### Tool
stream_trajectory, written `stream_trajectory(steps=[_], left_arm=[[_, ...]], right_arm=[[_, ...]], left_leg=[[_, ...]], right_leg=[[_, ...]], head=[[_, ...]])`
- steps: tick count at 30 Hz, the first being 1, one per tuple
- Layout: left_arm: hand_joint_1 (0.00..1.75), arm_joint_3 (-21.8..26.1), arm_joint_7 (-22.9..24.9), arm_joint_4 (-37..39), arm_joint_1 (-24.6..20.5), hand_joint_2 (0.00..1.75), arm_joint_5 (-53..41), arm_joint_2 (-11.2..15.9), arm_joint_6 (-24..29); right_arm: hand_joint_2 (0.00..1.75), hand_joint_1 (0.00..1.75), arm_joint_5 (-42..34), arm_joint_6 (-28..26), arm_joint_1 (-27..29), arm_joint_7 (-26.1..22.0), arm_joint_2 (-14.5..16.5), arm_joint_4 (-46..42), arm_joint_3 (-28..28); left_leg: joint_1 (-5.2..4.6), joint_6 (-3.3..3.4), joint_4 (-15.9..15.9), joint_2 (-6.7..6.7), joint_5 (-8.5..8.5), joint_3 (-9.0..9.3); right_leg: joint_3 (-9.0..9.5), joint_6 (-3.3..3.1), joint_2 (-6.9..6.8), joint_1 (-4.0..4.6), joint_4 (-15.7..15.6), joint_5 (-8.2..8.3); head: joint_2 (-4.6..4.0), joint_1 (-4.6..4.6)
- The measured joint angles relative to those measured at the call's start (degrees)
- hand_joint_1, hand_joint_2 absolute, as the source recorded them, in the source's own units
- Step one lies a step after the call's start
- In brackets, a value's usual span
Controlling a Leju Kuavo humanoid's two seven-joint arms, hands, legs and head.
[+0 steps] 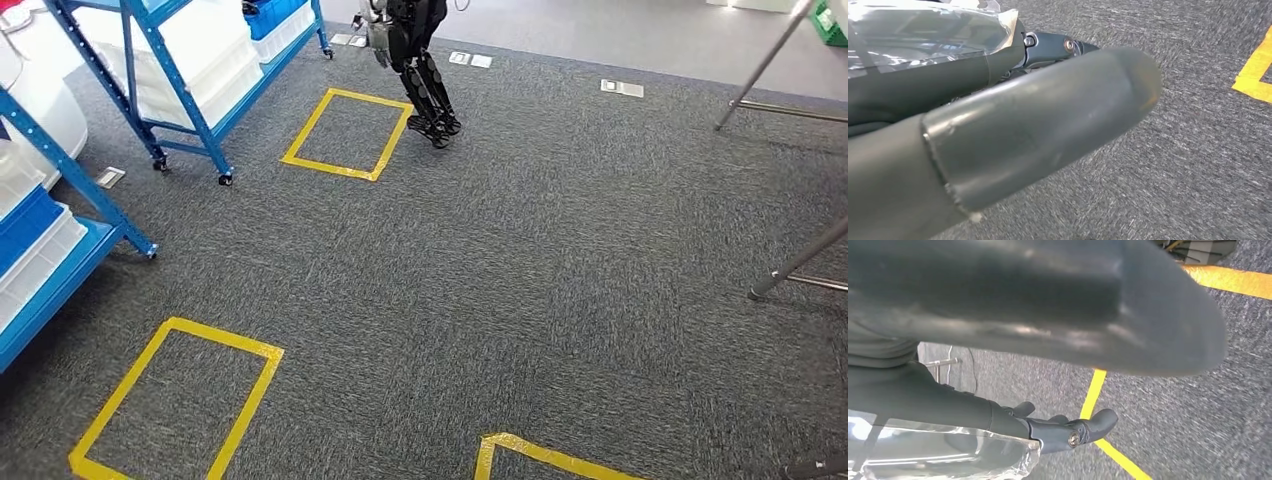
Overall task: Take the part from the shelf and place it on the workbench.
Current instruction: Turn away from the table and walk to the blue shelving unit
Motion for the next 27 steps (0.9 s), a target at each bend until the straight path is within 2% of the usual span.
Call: stream_trajectory(steps=[2, 4, 6, 7, 8, 9, 10, 12, 13, 14, 15, 17, 19, 21, 22, 23, 24, 25, 26, 27], left_arm=[[0.00, 0.01, -0.16, 0.00, 0.02, 0.00, -0.01, -0.01, 0.20], [0.00, 0.02, -0.35, 0.00, -0.03, 0.00, -0.05, -0.02, 0.40], [0.00, 0.02, -0.57, 0.00, -0.10, 0.00, -0.13, 0.03, 0.47], [0.00, 0.02, -0.66, 0.00, -0.09, 0.00, -0.15, 0.08, 0.48], [0.00, 0.02, -0.73, 0.00, -0.05, 0.00, -0.17, 0.08, 0.47], [0.00, 0.02, -0.75, 0.00, 0.01, 0.00, -0.18, 0.07, 0.47], [0.00, 0.02, -0.77, 0.00, 0.05, 0.00, -0.19, 0.05, 0.46], [0.00, 0.02, -0.78, 0.00, 0.06, 0.00, -0.21, 0.02, 0.46], [0.00, 0.02, -0.79, 0.00, 0.04, 0.00, -0.25, 0.02, 0.46], [0.00, 0.02, -0.81, 0.00, 0.04, 0.00, -0.31, 0.03, 0.49], [0.00, 0.02, -0.82, 0.00, 0.08, 0.00, -0.39, 0.04, 0.54], [0.00, 0.02, -0.85, 0.00, 0.23, 0.00, -0.50, 0.07, 0.71], [0.00, 0.02, -0.97, 0.00, 0.31, 0.00, -0.52, 0.11, 0.88], [0.00, 0.02, -1.22, 0.00, 0.25, 0.00, -0.57, 0.11, 0.96], [0.00, 0.01, -1.36, 0.00, 0.21, 0.00, -0.61, 0.10, 0.97], [0.00, 0.01, -1.50, 0.00, 0.20, 0.00, -0.65, 0.10, 0.97], [0.00, 0.01, -1.62, 0.00, 0.23, 0.00, -0.66, 0.13, 0.97], [0.00, 0.02, -1.74, 0.00, 0.27, 0.00, -0.67, 0.15, 0.98], [0.00, 0.03, -1.85, 0.00, 0.30, 0.00, -0.66, 0.20, 0.99], [0.00, 0.04, -1.93, 0.00, 0.29, 0.00, -0.66, 0.24, 1.00]], right_arm=[[0.00, 0.00, 0.10, -0.21, -0.11, -0.02, -0.02, -0.01, -0.01], [0.00, 0.00, 0.07, -0.45, -0.17, -0.11, -0.02, -0.03, -0.02], [0.00, 0.00, -0.10, -0.66, -0.07, -0.24, -0.08, -0.03, -0.09], [0.00, 0.00, -0.22, -0.74, 0.04, -0.28, -0.11, -0.03, -0.17], [0.00, 0.00, -0.33, -0.79, 0.15, -0.31, -0.15, -0.02, -0.27], [0.00, 0.00, -0.39, -0.84, 0.26, -0.33, -0.19, -0.02, -0.36], [0.00, 0.00, -0.44, -0.89, 0.31, -0.34, -0.24, -0.02, -0.43], [0.00, 0.00, -0.46, -0.98, 0.31, -0.35, -0.37, -0.02, -0.53], [0.00, 0.00, -0.46, -1.02, 0.29, -0.37, -0.39, -0.01, -0.58], [0.00, 0.00, -0.47, -1.06, 0.25, -0.40, -0.40, -0.01, -0.64], [0.00, 0.00, -0.48, -1.10, 0.23, -0.48, -0.40, 0.00, -0.72], [0.00, 0.00, -0.55, -1.28, 0.17, -0.66, -0.39, -0.01, -0.89], [0.00, 0.00, -0.67, -1.50, 0.22, -0.83, -0.39, -0.01, -1.06], [0.00, 0.00, -0.83, -1.64, 0.45, -0.93, -0.39, -0.01, -1.26], [0.00, 0.00, -0.91, -1.68, 0.62, -0.96, -0.42, 0.00, -1.37], [0.00, 0.00, -0.99, -1.73, 0.75, -0.96, -0.45, 0.00, -1.51], [0.00, 0.00, -1.05, -1.78, 0.83, -0.96, -0.49, 0.00, -1.66], [0.00, 0.00, -1.08, -1.83, 0.85, -0.97, -0.51, 0.00, -1.80], [0.00, 0.00, -1.10, -1.88, 0.83, -0.99, -0.50, 0.00, -1.95], [0.00, 0.00, -1.11, -1.95, 0.81, -1.01, -0.48, 0.00, -2.09]], left_leg=[[-0.05, 0.66, -0.31, -1.14, 0.33, -0.09], [0.14, 1.51, -0.86, -2.13, 0.82, 0.06], [0.23, 2.07, -1.05, -3.17, 1.10, 0.07], [0.21, 2.18, -1.03, -3.77, 1.15, 0.00], [0.19, 2.20, -1.02, -4.46, 1.18, -0.04], [0.18, 2.19, -0.98, -5.17, 1.20, -0.05], [0.20, 2.14, -0.95, -5.87, 1.23, -0.01], [0.26, 1.88, -0.80, -7.15, 1.27, 0.03], [0.19, 1.62, -0.65, -7.72, 1.22, -0.01], [0.11, 1.30, -0.56, -8.16, 1.18, -0.10], [0.08, 0.92, -0.56, -8.51, 1.19, -0.19], [0.27, 0.23, -0.63, -8.99, 1.32, -0.46], [0.42, -0.29, 1.10, -7.51, 0.08, -1.39], [0.46, -0.71, 7.14, -4.93, -3.56, -4.14], [0.52, -0.90, 11.03, -4.16, -5.45, -5.96], [0.56, -1.01, 14.12, -3.77, -6.62, -7.41], [0.57, -1.04, 15.52, -3.55, -6.77, -8.06], [0.57, -0.99, 14.77, -3.37, -5.89, -7.63], [0.55, -0.85, 11.90, -3.04, -4.21, -6.07], [0.49, -0.62, 7.78, -2.14, -2.39, -3.82]], right_leg=[[0.01, 0.46, -0.49, -0.03, 0.07, -0.18], [-0.91, 0.67, 1.12, -0.19, 2.37, -1.66], [-3.88, 0.32, 3.54, -0.42, 8.92, -4.79], [-5.76, 0.23, 4.12, -0.52, 12.83, -6.25], [-7.19, 0.37, 4.38, -0.58, 15.68, -7.04], [-7.69, 0.75, 4.50, -0.63, 16.53, -6.88], [-7.11, 1.28, 4.63, -0.70, 15.12, -5.85], [-3.64, 2.32, 5.84, -1.10, 7.32, -2.44], [-2.20, 2.46, 6.54, -1.27, 3.78, -1.10], [-1.28, 2.36, 7.08, -1.35, 1.43, -0.28], [-1.01, 2.02, 7.29, -1.26, 0.51, 0.01], [-0.80, 1.09, 6.49, -1.15, 0.37, 0.36], [-0.60, 0.24, 5.62, -1.36, 0.20, 0.73], [-0.65, -0.26, 4.54, -1.26, 0.14, 0.83], [-0.69, -0.40, 3.90, -1.11, 0.15, 0.79], [-0.72, -0.45, 3.26, -0.97, 0.16, 0.74], [-0.74, -0.50, 2.66, -0.88, 0.16, 0.70], [-0.73, -0.54, 2.15, -0.83, 0.17, 0.65], [-0.66, -0.57, 1.68, -0.80, 0.17, 0.61], [-0.54, -0.55, 1.24, -0.74, 0.17, 0.53]], head=[[0.00, 0.09], [0.00, 0.15], [0.00, 0.25], [0.00, 0.27], [0.00, 0.26], [0.00, 0.27], [0.00, 0.27], [0.00, 0.31], [0.00, 0.32], [0.00, 0.30], [0.00, 0.28], [0.00, 0.21], [0.00, 0.05], [0.00, -0.21], [0.00, -0.33], [0.00, -0.32], [0.00, -0.34], [0.00, -0.35], [0.00, -0.34], [0.00, -0.36]])
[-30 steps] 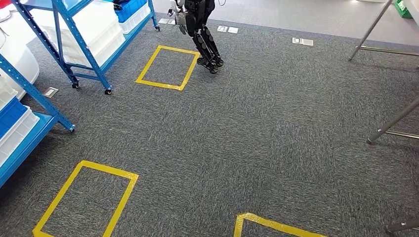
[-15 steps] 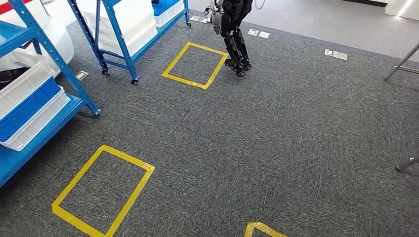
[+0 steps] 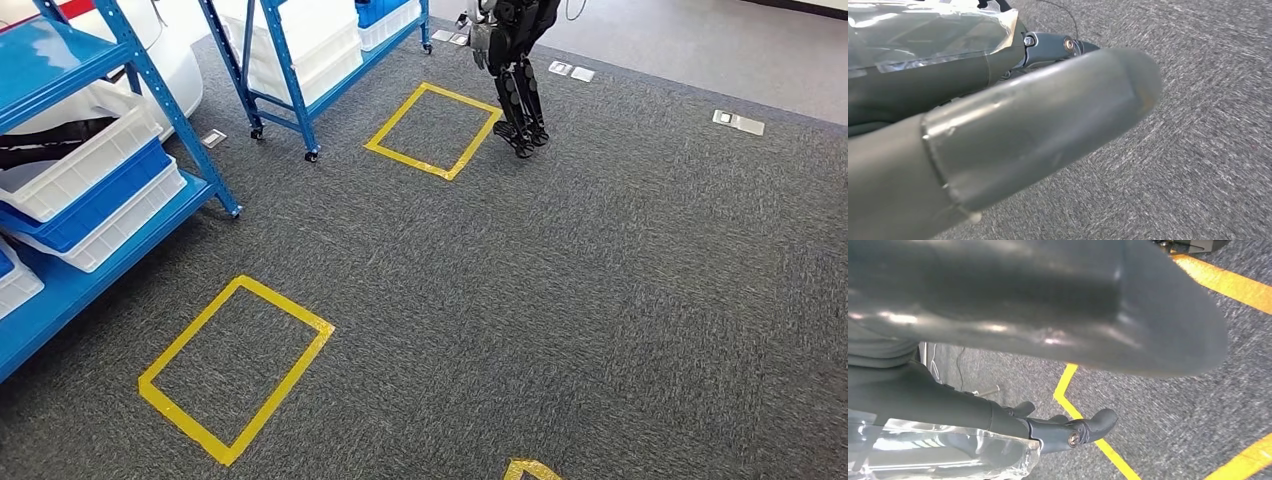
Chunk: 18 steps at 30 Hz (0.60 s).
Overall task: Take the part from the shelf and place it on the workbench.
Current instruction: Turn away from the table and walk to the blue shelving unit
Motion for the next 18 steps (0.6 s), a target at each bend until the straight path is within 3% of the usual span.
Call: stream_trajectory(steps=[2, 3, 5, 7, 8, 10, 12, 13, 14, 16, 18], left_arm=[[0.00, 0.00, -0.12, 0.00, -0.16, 0.00, -0.01, 0.04, 0.00], [0.00, 0.00, -0.16, 0.00, -0.23, 0.00, -0.01, 0.05, -0.01], [0.00, 0.00, -0.25, 0.00, -0.24, 0.00, -0.02, 0.10, -0.01], [0.00, 0.00, -0.33, 0.00, -0.25, 0.00, -0.02, 0.11, -0.01], [0.00, 0.00, -0.36, 0.00, -0.29, 0.00, -0.01, 0.13, -0.02], [0.00, 0.01, -0.40, 0.00, -0.34, 0.00, 0.00, 0.19, -0.02], [0.00, 0.02, -0.41, 0.00, -0.26, 0.00, 0.00, 0.20, -0.03], [0.00, 0.02, -0.41, 0.00, -0.21, 0.00, 0.00, 0.18, -0.03], [0.00, 0.02, -0.42, 0.00, -0.18, 0.00, 0.01, 0.16, -0.04], [0.00, 0.03, -0.52, 0.00, -0.20, 0.00, 0.11, 0.16, -0.08], [0.00, 0.04, -0.71, 0.00, -0.20, 0.00, 0.34, 0.20, -0.16]], right_arm=[[0.00, 0.00, -0.02, -0.23, -0.01, -0.05, 0.01, -0.01, -0.21], [0.00, 0.00, -0.02, -0.38, -0.02, -0.10, 0.01, -0.01, -0.29], [0.00, 0.00, -0.03, -0.62, -0.04, -0.21, 0.05, -0.04, -0.40], [0.00, 0.00, 0.00, -0.76, -0.04, -0.32, 0.10, -0.06, -0.50], [0.00, 0.00, 0.02, -0.83, -0.01, -0.36, 0.11, -0.07, -0.56], [0.00, 0.00, 0.03, -0.89, 0.13, -0.37, 0.08, -0.07, -0.65], [0.00, 0.00, 0.02, -0.89, 0.33, -0.37, 0.05, -0.06, -0.72], [0.00, 0.00, 0.01, -0.90, 0.40, -0.37, 0.03, -0.06, -0.74], [0.00, 0.00, 0.01, -0.90, 0.43, -0.37, -0.02, -0.06, -0.75], [0.00, 0.00, 0.03, -0.90, 0.40, -0.41, -0.12, -0.05, -0.75], [0.00, 0.00, 0.12, -0.90, 0.34, -0.54, -0.14, -0.03, -0.75]], left_leg=[[-0.35, 0.49, -6.45, 1.53, 2.19, 3.44], [-0.56, 0.71, -7.78, 1.90, 2.40, 4.07], [-0.81, 1.29, -8.20, 0.96, 2.49, 4.05], [-0.63, 2.12, -8.87, -0.01, 3.01, 4.35], [-0.44, 2.50, -9.20, -0.48, 3.30, 4.50], [-0.32, 2.86, -9.31, -1.51, 3.52, 4.41], [-0.34, 2.88, -9.28, -2.85, 3.55, 4.33], [-0.32, 2.86, -9.24, -3.57, 3.55, 4.36], [-0.28, 2.79, -9.17, -4.28, 3.55, 4.41], [-0.27, 2.38, -8.78, -5.57, 3.42, 4.38], [-0.37, 1.69, -8.40, -6.51, 3.23, 4.14]], right_leg=[[0.18, 0.25, -0.76, 0.37, 0.05, -0.26], [0.24, 0.46, -1.10, 0.52, 0.05, -0.38], [0.45, 0.95, -1.80, 0.66, -0.10, -0.49], [0.07, 1.32, -0.63, 0.53, 1.12, -1.41], [-0.83, 1.27, 0.57, 0.47, 3.26, -2.62], [-4.24, 0.88, 2.70, 0.18, 10.53, -5.92], [-7.03, 1.20, 3.21, 0.01, 16.18, -7.61], [-7.01, 1.70, 3.30, -0.07, 15.99, -7.07], [-5.88, 2.32, 3.50, -0.22, 13.45, -5.66], [-2.24, 3.28, 5.03, -0.65, 5.27, -2.22], [-0.43, 3.04, 6.18, -0.80, 0.66, -0.61]], head=[[0.00, 0.08], [0.00, 0.10], [0.00, 0.15], [0.00, 0.22], [0.00, 0.30], [0.00, 0.43], [0.00, 0.45], [0.00, 0.48], [0.00, 0.49], [0.00, 0.56], [0.00, 0.55]])
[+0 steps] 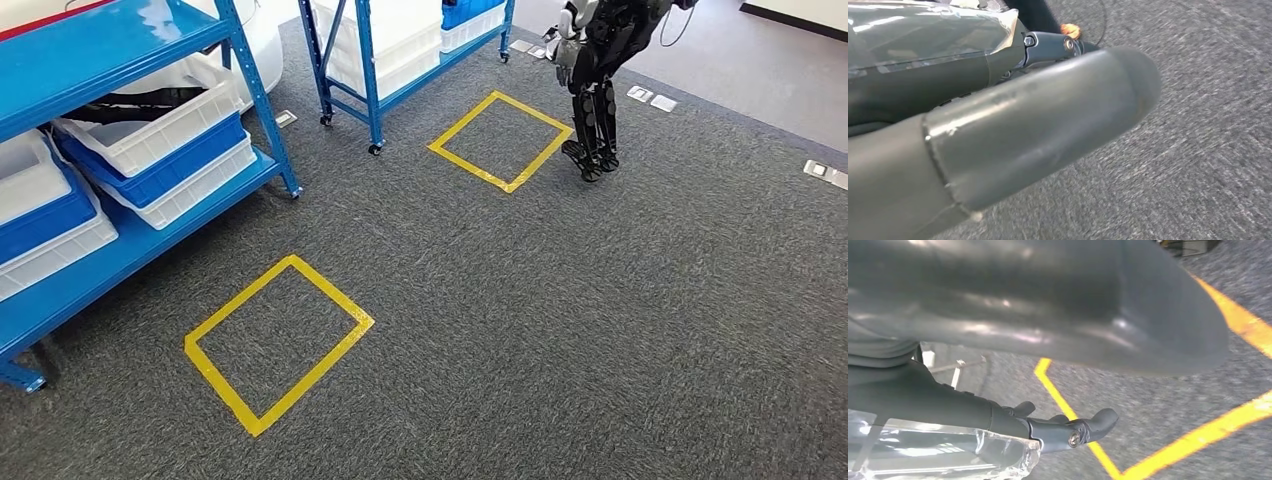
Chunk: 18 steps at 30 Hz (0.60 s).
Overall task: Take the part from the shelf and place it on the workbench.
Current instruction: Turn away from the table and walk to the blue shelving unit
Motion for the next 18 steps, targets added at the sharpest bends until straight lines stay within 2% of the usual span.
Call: stream_trajectory(steps=[2, 3, 4, 5, 7, 8, 9, 10, 11, 12, 14, 15, 16, 18], left_arm=[[0.00, 0.05, -0.22, 0.00, 0.15, 0.00, 0.26, 0.05, -0.17], [0.00, 0.11, -0.32, 0.00, 0.25, 0.00, 0.38, 0.09, -0.27], [0.00, 0.18, -0.45, 0.00, 0.29, 0.00, 0.49, 0.11, -0.38], [0.00, 0.25, -0.54, 0.00, 0.27, 0.00, 0.58, 0.14, -0.45], [0.00, 0.32, -0.70, 0.00, 0.15, 0.00, 0.66, 0.10, -0.52], [0.00, 0.32, -0.74, 0.00, 0.12, 0.00, 0.66, 0.10, -0.53], [0.00, 0.34, -0.77, 0.00, 0.13, 0.00, 0.63, 0.11, -0.57], [0.00, 0.36, -0.78, 0.00, 0.17, 0.00, 0.58, 0.13, -0.63], [0.00, 0.39, -0.78, 0.00, 0.20, 0.00, 0.52, 0.16, -0.76], [0.00, 0.42, -0.79, 0.00, 0.21, 0.00, 0.46, 0.21, -0.91], [0.00, 0.44, -0.86, 0.00, 0.06, 0.00, 0.39, 0.30, -1.15], [0.00, 0.44, -0.92, 0.00, -0.02, 0.00, 0.38, 0.32, -1.19], [0.00, 0.44, -0.99, 0.00, -0.09, 0.00, 0.40, 0.33, -1.20], [0.00, 0.44, -1.21, 0.00, -0.10, 0.00, 0.63, 0.37, -1.20]], right_arm=[[0.00, 0.00, 0.09, 0.00, -0.12, -0.11, 0.02, 0.01, -0.01], [0.00, 0.00, 0.14, 0.00, -0.20, -0.13, 0.03, 0.01, -0.01], [0.00, 0.00, 0.16, 0.00, -0.25, -0.13, 0.03, 0.01, -0.02], [0.00, 0.00, 0.19, 0.00, -0.24, -0.14, 0.03, 0.01, -0.03], [0.00, 0.00, 0.21, 0.00, -0.11, -0.14, 0.01, 0.01, -0.07], [0.00, 0.00, 0.20, 0.00, -0.03, -0.14, -0.02, 0.01, -0.12], [0.00, 0.00, 0.20, 0.00, 0.02, -0.14, -0.05, 0.01, -0.19], [0.00, 0.00, 0.19, -0.01, 0.03, -0.14, -0.09, 0.01, -0.27], [0.00, 0.00, 0.18, -0.02, 0.00, -0.14, -0.10, 0.01, -0.34], [0.00, 0.00, 0.15, -0.04, -0.02, -0.14, -0.09, 0.01, -0.40], [0.00, 0.00, 0.16, -0.12, -0.02, -0.36, -0.08, 0.01, -0.56], [0.00, 0.00, 0.19, -0.20, -0.03, -0.52, -0.09, 0.01, -0.66], [0.00, 0.00, 0.22, -0.31, -0.03, -0.69, -0.11, 0.01, -0.75], [0.00, 0.00, 0.26, -0.54, -0.09, -0.86, -0.09, -0.01, -0.90]], left_leg=[[0.12, -0.67, -0.07, -0.70, 0.09, -0.26], [0.25, -0.95, 0.04, -0.57, 0.04, -0.43], [0.30, -1.24, 0.84, 0.32, -0.54, -0.86], [0.32, -1.49, 2.62, 1.55, -1.70, -1.69], [0.38, -1.92, 9.36, 4.18, -5.43, -4.87], [0.46, -2.09, 12.93, 4.69, -6.91, -6.63], [0.52, -2.19, 15.39, 4.98, -7.57, -7.88], [0.55, -2.22, 15.80, 5.16, -7.14, -8.13], [0.56, -2.18, 13.91, 5.43, -5.68, -7.20], [0.56, -2.05, 10.26, 6.08, -3.68, -5.30], [0.28, -1.59, 3.08, 8.27, -0.95, -1.60], [0.09, -1.35, 1.25, 8.96, -0.50, -0.70], [-0.14, -1.12, 0.73, 9.09, -0.58, -0.57], [-0.21, -0.50, 0.39, 7.86, -0.33, -0.59]], right_leg=[[0.28, -0.95, -0.55, 0.16, -0.41, 0.22], [0.42, -1.37, -0.96, 0.11, -0.47, 0.37], [0.55, -1.82, -1.43, 0.00, -0.54, 0.53], [0.55, -2.23, -1.97, -0.13, -0.61, 0.64], [0.56, -2.78, -3.18, 0.09, -0.63, 0.60], [0.55, -2.92, -3.84, 0.22, -0.62, 0.54], [0.55, -3.00, -4.47, 0.30, -0.62, 0.48], [0.58, -3.06, -5.03, 0.34, -0.61, 0.41], [0.66, -3.08, -5.55, 0.35, -0.61, 0.33], [0.79, -3.05, -6.03, 0.37, -0.61, 0.23], [1.06, -2.71, -6.85, 0.70, -0.59, -0.09], [1.13, -2.47, -7.21, 0.88, -0.58, -0.21], [1.19, -2.24, -7.59, 1.04, -0.62, -0.30], [1.34, -1.68, -8.26, 1.10, -0.71, -0.48]], head=[[0.00, -0.05], [0.00, -0.08], [0.00, -0.20], [0.00, -0.40], [0.00, -0.73], [0.00, -0.76], [0.00, -0.74], [0.00, -0.76], [0.00, -0.76], [0.00, -0.77], [0.00, -0.71], [0.00, -0.66], [0.00, -0.58], [0.00, -0.54]])
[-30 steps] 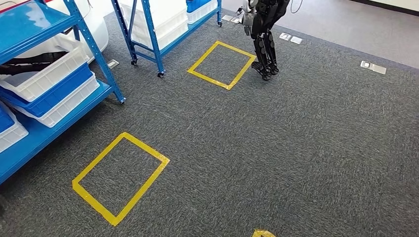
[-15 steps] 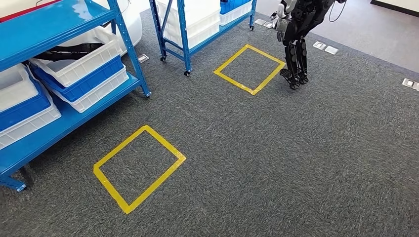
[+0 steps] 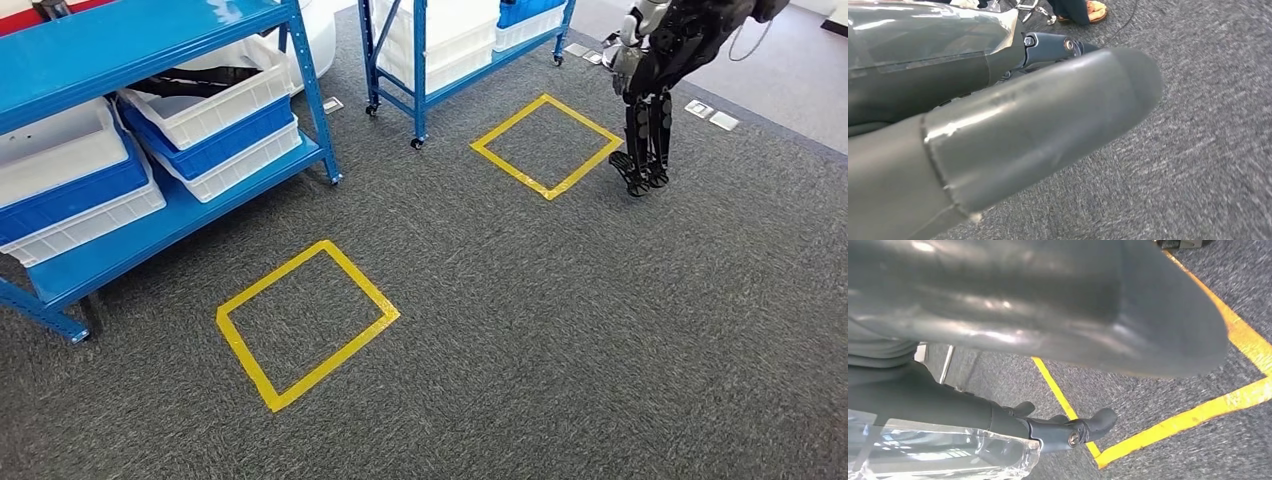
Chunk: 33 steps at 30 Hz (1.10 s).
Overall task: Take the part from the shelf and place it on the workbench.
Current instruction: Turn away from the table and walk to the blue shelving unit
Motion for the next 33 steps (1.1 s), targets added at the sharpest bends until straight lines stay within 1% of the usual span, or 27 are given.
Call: stream_trajectory(steps=[1, 2, 4, 5, 6, 7, 8, 9, 10, 11, 12, 13, 15, 16, 17, 19, 20, 21, 22, 23, 24, 25, 27, 28, 29, 31, 33], left_arm=[[0.00, 0.02, -0.17, 0.00, -0.02, 0.00, 0.36, -0.01, -0.01], [0.00, 0.15, -0.35, 0.00, -0.08, 0.00, 0.97, -0.02, -0.06], [0.00, 0.96, -0.78, 0.00, -0.33, 0.00, 2.83, -0.02, -0.26], [0.00, 1.57, -0.93, 0.00, -0.41, 0.00, 3.70, 0.00, -0.35], [0.00, 2.17, -1.04, 0.00, -0.43, 0.00, 4.40, 0.00, -0.39], [0.00, 2.66, -1.10, 0.00, -0.38, 0.00, 4.79, -0.02, -0.39], [0.00, 3.08, -1.14, 0.00, -0.33, 0.00, 5.03, -0.05, -0.39], [0.00, 3.43, -1.17, 0.00, -0.30, 0.00, 5.26, -0.09, -0.39], [0.00, 3.76, -1.22, 0.00, -0.31, 0.00, 5.45, -0.12, -0.38], [0.00, 4.08, -1.28, 0.00, -0.34, 0.00, 5.65, -0.13, -0.36], [0.00, 4.35, -1.35, 0.00, -0.35, 0.00, 5.89, -0.13, -0.30], [0.00, 4.65, -1.43, 0.00, -0.33, 0.00, 6.11, -0.10, -0.26], [0.00, 5.37, -2.01, -0.01, -0.27, 0.00, 7.21, 0.00, -0.49], [0.00, 5.90, -2.61, -0.01, -0.26, 0.00, 8.21, 0.06, -0.87], [0.00, 6.55, -3.38, -0.01, -0.32, 0.00, 9.48, 0.09, -1.38], [0.00, 8.03, -4.86, 0.00, -0.56, 0.00, 11.87, 0.11, -2.37], [0.00, 8.76, -5.39, 0.00, -0.68, 0.00, 12.74, 0.10, -2.71], [0.00, 9.42, -5.80, 0.00, -0.75, 0.00, 13.40, 0.11, -2.98], [0.00, 10.05, -6.14, 0.00, -0.76, 0.00, 13.90, 0.12, -3.20], [0.00, 10.58, -6.38, 0.00, -0.76, 0.00, 14.23, 0.14, -3.35], [0.00, 10.99, -6.62, 0.00, -0.75, 0.00, 14.46, 0.17, -3.52], [0.00, 11.28, -6.83, 0.00, -0.76, 0.00, 14.56, 0.20, -3.70], [0.00, 11.65, -7.40, 0.00, -0.92, 0.00, 14.63, 0.23, -4.13], [0.00, 11.84, -7.76, 0.00, -1.01, 0.00, 14.69, 0.20, -4.36], [0.00, 12.07, -8.13, 0.00, -1.08, 0.00, 14.82, 0.17, -4.53], [0.00, 12.46, -8.68, 0.00, -1.11, 0.00, 15.17, 0.14, -4.89], [0.00, 12.74, -8.93, 0.00, -1.12, 0.00, 15.52, 0.22, -5.11]], right_arm=[[0.00, 0.00, 0.07, -0.08, -0.02, -0.07, 0.01, -0.02, -0.05], [0.00, 0.00, 0.16, -0.12, -0.02, -0.14, 0.01, -0.03, -0.10], [0.00, 0.00, 0.46, -0.15, 0.06, -0.23, -0.04, -0.04, -0.19], [0.00, 0.00, 0.57, -0.16, 0.14, -0.24, -0.05, -0.03, -0.23], [0.00, 0.00, 0.65, -0.16, 0.21, -0.22, -0.07, -0.02, -0.28], [0.00, 0.00, 0.70, -0.16, 0.27, -0.20, -0.08, -0.01, -0.33], [0.00, 0.00, 0.74, -0.16, 0.31, -0.18, -0.10, -0.01, -0.38], [0.00, 0.00, 0.79, -0.16, 0.32, -0.16, -0.15, 0.00, -0.42], [0.00, 0.00, 0.83, -0.16, 0.30, -0.16, -0.21, 0.00, -0.46], [0.00, 0.00, 0.86, -0.16, 0.28, -0.15, -0.27, 0.01, -0.49], [0.00, 0.00, 0.88, -0.16, 0.23, -0.15, -0.31, 0.01, -0.52], [0.00, 0.00, 0.90, -0.17, 0.18, -0.15, -0.32, 0.02, -0.55], [0.00, 0.00, 0.89, -0.39, 0.07, -0.22, -0.28, 0.02, -0.64], [0.00, 0.00, 0.86, -0.64, 0.06, -0.41, -0.25, 0.02, -0.75], [0.00, 0.00, 0.79, -0.92, 0.07, -0.67, -0.21, 0.01, -0.92], [0.00, 0.00, 0.57, -1.42, 0.18, -1.31, -0.15, 0.01, -1.40], [0.00, 0.00, 0.46, -1.58, 0.25, -1.55, -0.14, 0.01, -1.64], [0.00, 0.00, 0.33, -1.74, 0.31, -1.77, -0.14, 0.02, -1.86], [0.00, 0.00, 0.16, -1.93, 0.33, -2.02, -0.16, 0.02, -2.08], [0.00, 0.00, -0.03, -2.10, 0.31, -2.33, -0.16, 0.02, -2.29], [0.00, 0.00, -0.32, -2.29, 0.25, -2.74, -0.14, 0.02, -2.54], [0.00, 0.00, -0.68, -2.52, 0.16, -3.29, -0.11, 0.01, -2.83], [0.00, 0.00, -1.68, -3.16, -0.08, -5.01, -0.11, -0.04, -3.55], [0.00, 0.00, -2.21, -3.56, -0.23, -6.05, -0.18, -0.06, -3.98], [0.00, 0.00, -2.70, -3.94, -0.38, -7.10, -0.25, -0.08, -4.46], [0.00, 0.00, -3.36, -4.38, -0.68, -8.73, -0.43, -0.13, -5.33], [0.00, 0.00, -3.74, -4.46, -0.96, -9.83, -0.56, -0.19, -6.04]], left_leg=[[0.07, 0.39, -0.35, -0.55, 0.21, 0.16], [0.23, 0.83, -0.70, -1.08, 0.47, 0.34], [0.38, 1.40, -1.00, -2.19, 0.77, 0.43], [0.40, 1.53, -0.99, -2.86, 0.82, 0.36], [0.39, 1.56, -0.97, -3.58, 0.84, 0.32], [0.40, 1.56, -0.94, -4.31, 0.85, 0.33], [0.42, 1.52, -0.90, -5.06, 0.86, 0.37], [0.46, 1.46, -0.82, -5.77, 0.85, 0.44], [0.49, 1.31, -0.72, -6.44, 0.83, 0.45], [0.40, 1.04, -0.48, -7.07, 0.73, 0.41], [0.31, 0.71, -0.31, -7.54, 0.65, 0.30], [0.26, 0.34, -0.23, -7.95, 0.61, 0.17], [0.40, -0.33, -0.25, -8.38, 0.67, -0.06], [0.49, -0.63, 0.10, -7.84, 0.39, -0.28], [0.54, -0.91, 1.33, -6.79, -0.47, -0.85], [0.58, -1.39, 7.09, -4.15, -3.90, -3.46], [0.66, -1.58, 11.00, -3.38, -5.78, -5.31], [0.74, -1.73, 14.31, -3.01, -6.98, -6.91], [0.81, -1.83, 15.99, -2.81, -7.17, -7.77], [0.91, -1.88, 15.44, -2.68, -6.24, -7.51], [1.00, -1.88, 12.72, -2.58, -4.47, -6.15], [1.10, -1.82, 8.67, -2.37, -2.43, -4.08], [0.98, -1.56, 2.02, -2.02, -0.13, -0.69], [0.92, -1.46, 0.50, -1.92, 0.17, 0.03], [0.76, -1.39, 0.10, -1.95, 0.09, 0.17], [0.52, -1.31, 0.02, -2.12, 0.20, 0.18], [0.24, -1.09, 0.04, -2.26, 0.17, 0.18]], right_leg=[[-0.06, 0.25, 0.50, -0.05, 0.42, -0.36], [-0.58, 0.38, 1.52, -0.10, 1.75, -1.17], [-3.54, 0.12, 4.20, -0.28, 8.07, -4.14], [-5.58, 0.01, 4.93, -0.32, 12.13, -5.72], [-7.22, 0.11, 5.25, -0.35, 15.33, -6.72], [-7.92, 0.45, 5.38, -0.37, 16.61, -6.78], [-7.45, 0.97, 5.49, -0.44, 15.44, -5.81], [-5.96, 1.54, 5.76, -0.58, 12.17, -4.14], [-4.03, 2.01, 6.65, -0.83, 7.85, -2.29], [-2.50, 2.15, 7.54, -1.03, 4.09, -0.80], [-1.54, 2.01, 8.21, -1.14, 1.59, 0.10], [-1.19, 1.65, 8.64, -1.12, 0.43, 0.45], [-1.05, 0.69, 7.93, -1.08, 0.24, 0.69], [-0.90, 0.26, 7.60, -1.18, 0.16, 0.85], [-0.75, -0.16, 7.20, -1.32, 0.08, 1.01], [-0.65, -0.69, 6.42, -1.30, 0.00, 1.10], [-0.66, -0.83, 6.00, -1.20, 0.01, 1.06], [-0.67, -0.87, 5.63, -1.13, 0.02, 1.02], [-0.65, -0.90, 5.33, -1.11, 0.03, 0.98], [-0.60, -0.92, 5.13, -1.14, 0.03, 0.94], [-0.51, -0.90, 5.00, -1.19, 0.04, 0.88], [-0.40, -0.83, 4.92, -1.23, 0.04, 0.81], [-0.34, -0.45, 4.82, -0.95, 0.12, 0.55], [-0.47, -0.39, 4.78, -0.62, 0.21, 0.38], [-0.59, -0.35, 4.73, -0.38, 0.26, 0.24], [-0.72, -0.45, 4.68, -0.26, 0.18, 0.17], [-0.59, -0.25, 4.63, -0.46, -0.10, 0.32]], head=[[0.00, 0.08], [0.00, 0.15], [0.00, 0.34], [0.00, 0.37], [0.00, 0.37], [0.00, 0.39], [0.00, 0.42], [0.00, 0.43], [0.00, 0.51], [0.00, 0.54], [0.00, 0.55], [0.00, 0.55], [0.00, 0.49], [0.00, 0.48], [0.00, 0.33], [0.00, 0.00], [0.00, -0.14], [0.00, -0.15], [0.00, -0.16], [0.00, -0.17], [0.00, -0.18], [0.00, -0.20], [0.00, -0.19], [0.00, -0.15], [0.00, -0.08], [0.00, 0.02], [0.00, 0.04]])
